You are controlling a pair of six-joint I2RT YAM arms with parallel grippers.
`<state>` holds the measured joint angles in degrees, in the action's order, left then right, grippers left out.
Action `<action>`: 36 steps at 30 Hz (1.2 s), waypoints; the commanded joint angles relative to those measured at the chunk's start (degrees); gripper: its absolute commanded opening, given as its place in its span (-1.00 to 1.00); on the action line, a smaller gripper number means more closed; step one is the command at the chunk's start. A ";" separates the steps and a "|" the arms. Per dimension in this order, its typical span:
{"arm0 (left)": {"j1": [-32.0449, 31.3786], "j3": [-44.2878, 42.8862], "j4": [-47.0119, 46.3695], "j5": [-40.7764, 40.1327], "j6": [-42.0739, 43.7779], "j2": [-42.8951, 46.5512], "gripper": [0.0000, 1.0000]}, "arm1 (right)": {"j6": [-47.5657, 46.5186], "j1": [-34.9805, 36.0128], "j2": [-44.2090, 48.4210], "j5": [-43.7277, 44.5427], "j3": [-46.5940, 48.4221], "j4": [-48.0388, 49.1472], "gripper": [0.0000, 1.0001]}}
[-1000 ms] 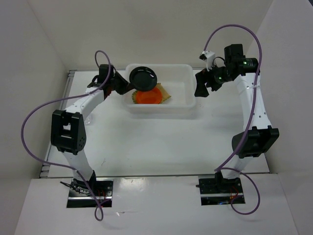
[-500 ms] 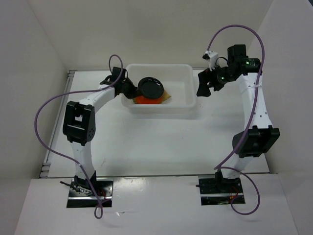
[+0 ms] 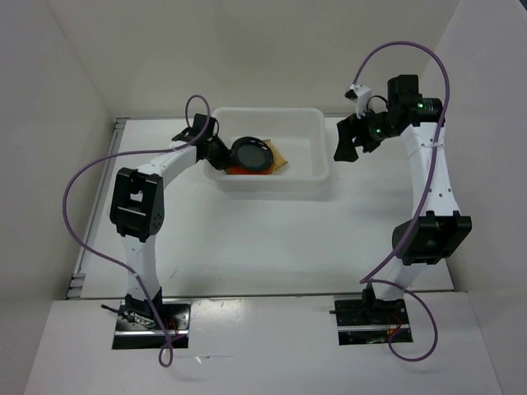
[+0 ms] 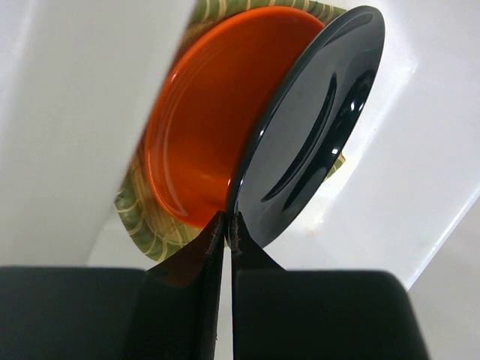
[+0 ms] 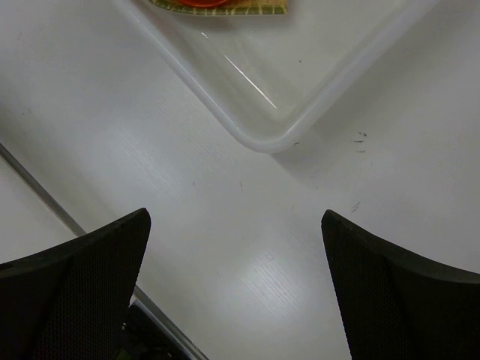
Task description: Place the mixed dishes into the plastic bin
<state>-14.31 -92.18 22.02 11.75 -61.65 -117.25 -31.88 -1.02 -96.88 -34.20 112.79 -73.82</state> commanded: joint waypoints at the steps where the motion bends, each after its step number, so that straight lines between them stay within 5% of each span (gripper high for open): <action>1: 0.07 -2.04 1.80 -0.50 -0.40 -1.58 -1.00 | -0.82 -0.65 0.38 -1.31 0.06 -0.45 0.99; 8: 0.07 -2.04 4.16 -3.74 -0.40 1.05 -0.63 | -1.87 -0.65 0.38 -1.84 -1.00 -0.45 0.99; 17: -0.46 -4.84 9.87 -10.86 0.12 9.14 0.26 | -1.87 -0.65 0.38 -4.12 -1.52 -0.45 0.99; 22: -0.99 -11.69 16.72 -21.74 4.42 17.38 0.37 | -1.87 -0.65 -0.15 -4.13 -1.00 -0.45 0.99; 26: 6.01 -11.72 21.48 -23.09 8.38 24.34 0.42 | -1.87 -0.65 -0.15 -4.65 -1.00 -0.45 0.99; 36: 28.61 19.55 23.67 -17.37 13.13 47.02 0.39 | -2.57 -0.65 0.99 -7.28 -4.42 1.22 0.99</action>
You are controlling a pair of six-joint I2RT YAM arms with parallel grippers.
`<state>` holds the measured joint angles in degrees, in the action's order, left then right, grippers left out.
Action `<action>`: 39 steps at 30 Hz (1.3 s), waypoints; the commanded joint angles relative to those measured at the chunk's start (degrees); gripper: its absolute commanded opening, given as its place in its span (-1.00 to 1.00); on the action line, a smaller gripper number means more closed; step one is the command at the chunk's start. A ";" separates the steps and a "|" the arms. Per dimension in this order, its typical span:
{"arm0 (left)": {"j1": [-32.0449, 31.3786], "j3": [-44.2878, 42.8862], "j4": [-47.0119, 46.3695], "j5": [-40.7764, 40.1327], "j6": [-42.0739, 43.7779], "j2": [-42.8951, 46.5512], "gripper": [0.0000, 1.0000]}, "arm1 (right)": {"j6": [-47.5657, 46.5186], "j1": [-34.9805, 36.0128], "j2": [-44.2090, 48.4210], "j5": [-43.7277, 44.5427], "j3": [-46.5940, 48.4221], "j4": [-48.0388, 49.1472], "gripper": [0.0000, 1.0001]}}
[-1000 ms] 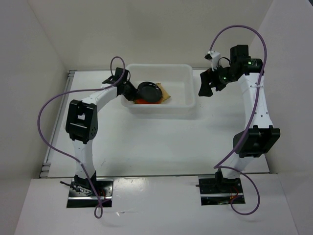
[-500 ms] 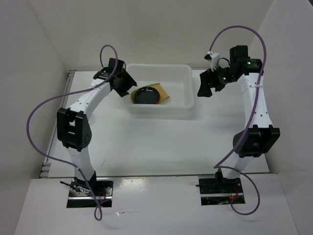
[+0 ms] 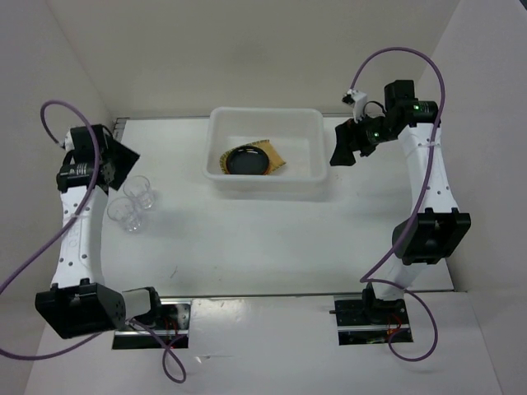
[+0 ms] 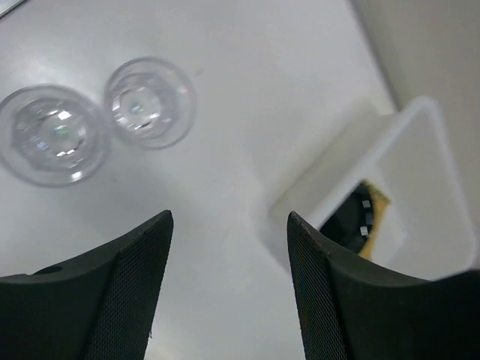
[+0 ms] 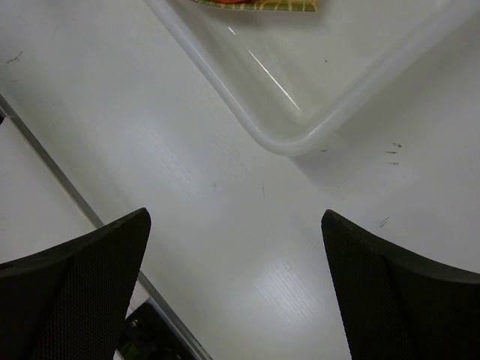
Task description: Place the mixed dishes into the plastic bin
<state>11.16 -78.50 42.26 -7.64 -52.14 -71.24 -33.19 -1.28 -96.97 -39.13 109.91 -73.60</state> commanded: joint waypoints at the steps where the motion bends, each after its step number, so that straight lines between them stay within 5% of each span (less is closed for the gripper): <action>1: 4.21 7.03 3.96 2.54 3.62 1.80 0.39 | -1.26 -0.39 1.08 -2.35 -2.32 1.01 0.99; 18: 10.02 21.01 6.69 -1.68 5.37 6.29 0.41 | -4.16 -0.39 1.08 -4.55 -7.08 2.15 0.99; 31: 10.02 12.15 2.65 0.87 30.49 -6.80 0.37 | -4.16 -0.92 0.02 -5.16 -7.08 2.15 0.99; 39: 8.80 12.67 -1.12 9.22 38.34 -9.17 0.35 | -3.64 -1.45 0.02 -5.69 -6.55 2.15 0.99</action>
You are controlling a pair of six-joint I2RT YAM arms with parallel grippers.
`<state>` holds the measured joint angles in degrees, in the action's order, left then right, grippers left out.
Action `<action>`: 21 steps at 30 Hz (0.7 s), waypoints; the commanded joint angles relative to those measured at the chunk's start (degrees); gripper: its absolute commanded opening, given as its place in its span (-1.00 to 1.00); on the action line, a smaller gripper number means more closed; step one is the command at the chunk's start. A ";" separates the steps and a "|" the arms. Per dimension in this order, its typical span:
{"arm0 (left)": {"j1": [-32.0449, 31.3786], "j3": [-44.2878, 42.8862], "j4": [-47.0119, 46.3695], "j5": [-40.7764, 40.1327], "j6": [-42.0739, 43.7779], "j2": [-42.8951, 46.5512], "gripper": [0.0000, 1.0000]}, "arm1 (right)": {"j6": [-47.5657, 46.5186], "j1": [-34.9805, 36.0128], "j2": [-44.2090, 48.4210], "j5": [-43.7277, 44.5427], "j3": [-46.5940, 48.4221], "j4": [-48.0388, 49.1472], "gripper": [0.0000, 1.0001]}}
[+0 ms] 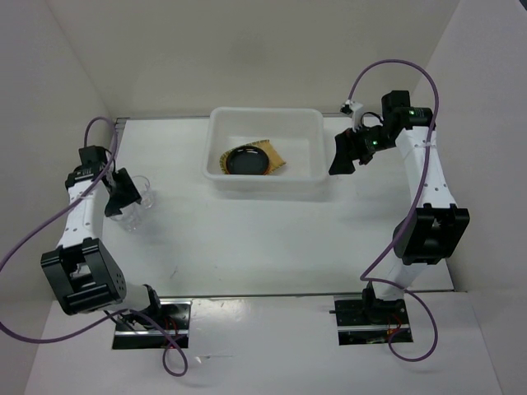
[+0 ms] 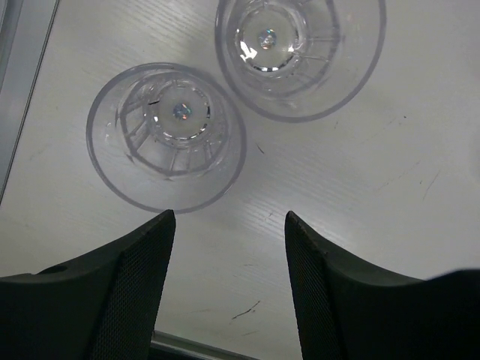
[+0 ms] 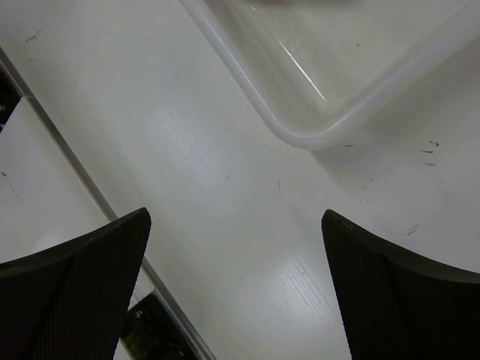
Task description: Place the mixed dishes into the plastic bin
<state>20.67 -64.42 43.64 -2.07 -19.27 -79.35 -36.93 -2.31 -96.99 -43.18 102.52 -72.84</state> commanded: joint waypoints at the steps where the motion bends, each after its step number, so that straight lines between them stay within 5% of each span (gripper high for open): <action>1: -0.71 -1.41 -2.50 4.17 6.08 -1.07 0.35 | 0.10 -0.42 0.05 -1.65 0.84 1.38 0.99; 19: -3.00 0.88 -7.60 -2.59 6.61 -7.65 0.32 | -0.43 -0.95 -0.48 -1.65 4.17 -1.25 0.99; 21: -3.00 0.88 -7.60 -2.59 6.61 -9.24 0.15 | -0.43 -0.95 -0.48 -1.12 4.18 -1.25 0.99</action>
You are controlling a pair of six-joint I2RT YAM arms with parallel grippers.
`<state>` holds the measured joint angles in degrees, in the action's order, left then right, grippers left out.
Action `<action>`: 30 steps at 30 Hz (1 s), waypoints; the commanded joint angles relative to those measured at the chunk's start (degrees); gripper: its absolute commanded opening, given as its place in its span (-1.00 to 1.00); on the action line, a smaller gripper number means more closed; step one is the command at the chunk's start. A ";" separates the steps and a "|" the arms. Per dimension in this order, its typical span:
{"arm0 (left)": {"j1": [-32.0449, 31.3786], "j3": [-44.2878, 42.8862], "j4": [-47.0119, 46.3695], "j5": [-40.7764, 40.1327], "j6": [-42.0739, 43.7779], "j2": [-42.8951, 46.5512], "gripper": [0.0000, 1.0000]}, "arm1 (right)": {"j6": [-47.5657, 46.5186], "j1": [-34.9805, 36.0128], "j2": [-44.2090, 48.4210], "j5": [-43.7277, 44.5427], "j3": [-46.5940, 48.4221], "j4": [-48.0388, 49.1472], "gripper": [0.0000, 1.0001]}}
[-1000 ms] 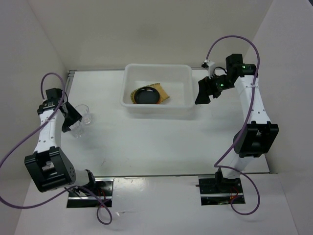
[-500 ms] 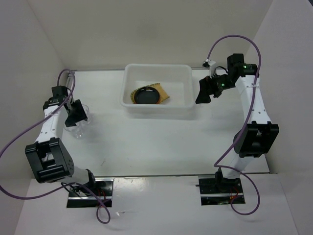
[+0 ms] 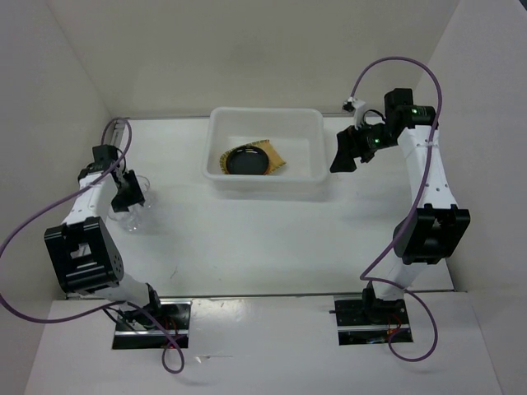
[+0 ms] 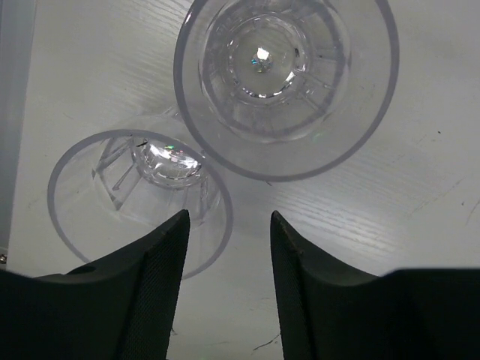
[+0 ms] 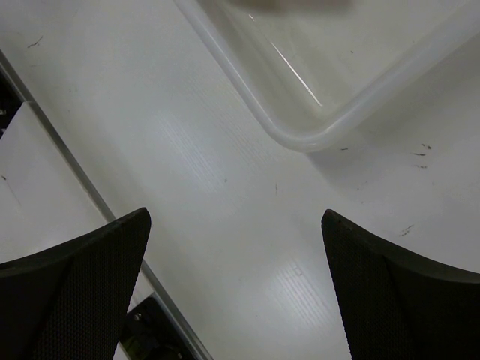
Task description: Place the mixed dishes into the plastic bin
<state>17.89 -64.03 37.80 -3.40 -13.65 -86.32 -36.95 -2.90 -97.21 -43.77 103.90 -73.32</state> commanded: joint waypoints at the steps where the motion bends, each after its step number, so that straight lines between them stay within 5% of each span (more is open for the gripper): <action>1: -0.22 0.48 -1.77 -1.26 0.99 -2.79 0.08 | -0.40 -0.36 -0.26 -0.53 2.80 -0.77 0.99; 10: -1.28 1.01 -2.29 -1.78 -0.15 -5.87 -0.35 | 0.12 -0.36 -0.88 0.09 5.18 -0.77 0.99; 11: -1.80 1.01 -2.29 -2.40 -0.15 -5.87 -0.53 | 0.65 -0.36 -0.88 0.09 5.18 -0.77 0.99; 19: -2.95 0.48 -0.19 -7.23 -2.61 -6.23 -1.00 | 0.65 -0.36 -0.88 1.23 5.70 -0.77 0.99; 30: -4.18 -6.45 8.86 -4.08 -5.25 9.85 -1.00 | 1.18 -0.36 0.18 1.76 6.23 -0.77 0.99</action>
<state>13.72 -64.88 43.42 -9.76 -17.58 -82.81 -35.92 -2.90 -97.89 -42.02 107.44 -73.36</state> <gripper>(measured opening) 0.128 0.993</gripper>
